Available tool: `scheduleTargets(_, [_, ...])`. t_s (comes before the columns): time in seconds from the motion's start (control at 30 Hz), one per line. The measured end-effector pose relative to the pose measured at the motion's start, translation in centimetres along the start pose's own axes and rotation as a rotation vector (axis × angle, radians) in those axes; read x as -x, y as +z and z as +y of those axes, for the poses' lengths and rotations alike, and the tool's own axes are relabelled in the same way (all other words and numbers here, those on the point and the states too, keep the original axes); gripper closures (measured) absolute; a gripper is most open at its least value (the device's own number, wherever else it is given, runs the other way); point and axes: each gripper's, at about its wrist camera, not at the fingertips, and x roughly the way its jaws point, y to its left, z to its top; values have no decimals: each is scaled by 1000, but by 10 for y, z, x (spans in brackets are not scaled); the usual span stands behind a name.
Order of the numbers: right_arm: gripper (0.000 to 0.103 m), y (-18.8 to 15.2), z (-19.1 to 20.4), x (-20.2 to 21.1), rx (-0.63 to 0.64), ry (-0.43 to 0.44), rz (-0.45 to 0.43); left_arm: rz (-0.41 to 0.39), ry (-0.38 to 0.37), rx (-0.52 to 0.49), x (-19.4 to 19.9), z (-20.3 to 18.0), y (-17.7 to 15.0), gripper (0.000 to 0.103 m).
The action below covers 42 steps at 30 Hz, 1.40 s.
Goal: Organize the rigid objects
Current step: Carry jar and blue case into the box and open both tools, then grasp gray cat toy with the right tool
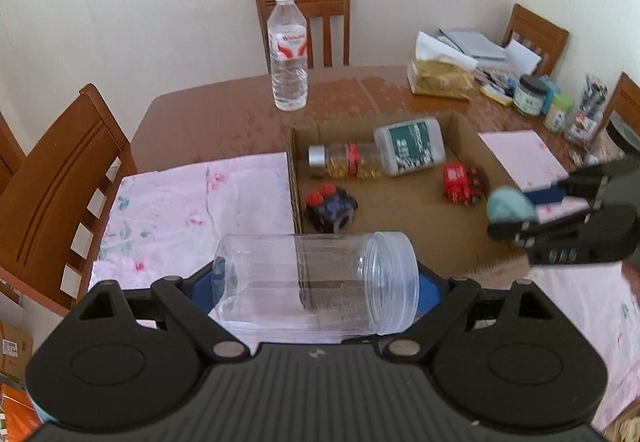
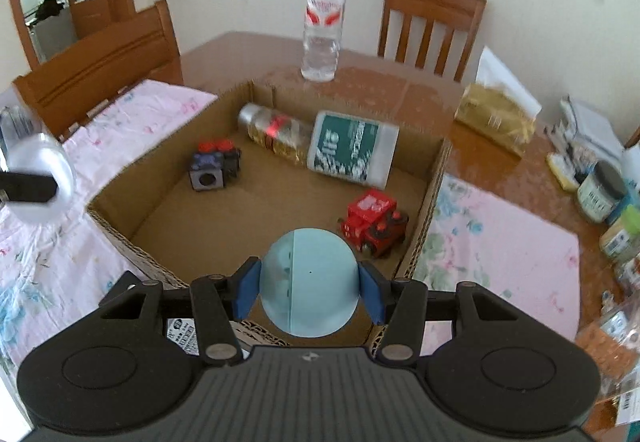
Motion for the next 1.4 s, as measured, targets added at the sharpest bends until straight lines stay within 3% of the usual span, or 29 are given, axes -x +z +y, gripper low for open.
scheduleTargets(0.1, [45,-3,-2,-8,-8,-14,22,-4,1,5,-4,-1,5,12])
scheduleTargets(0.13, [40,-3,-4,-7,-19,-14,20,-4,0,3,-5,-1,7,12])
scheduleTargets(0.17, [25,-3,-6,-5,-32,-11,12,-5,-2,0,-6,-2,8,12])
scheduleTargets(0.27, [0,-3,-6,8,-57,-20,-39,-6,-10,-13,-11,-6,13,12])
scheduleTargets(0.63, [0,-18,0,51,-106,-104,-96,-27,-45,-79,-34,-33,35,12])
scheduleTargets(0.7, [0,-22,-1,55,-117,-116,-96,-45,-45,-76,-38,-35,36,8])
scheduleTargets(0.73, [0,-24,-2,57,-122,-123,-95,-52,-43,-76,-41,-36,36,0])
scheduleTargets(1.17, [0,-50,-2,57,-183,-143,-52,-26,-21,-49,-35,-22,4,0])
scheduleTargets(1.4, [0,-58,10,46,-215,-114,-22,-5,45,-5,-28,-9,-27,0])
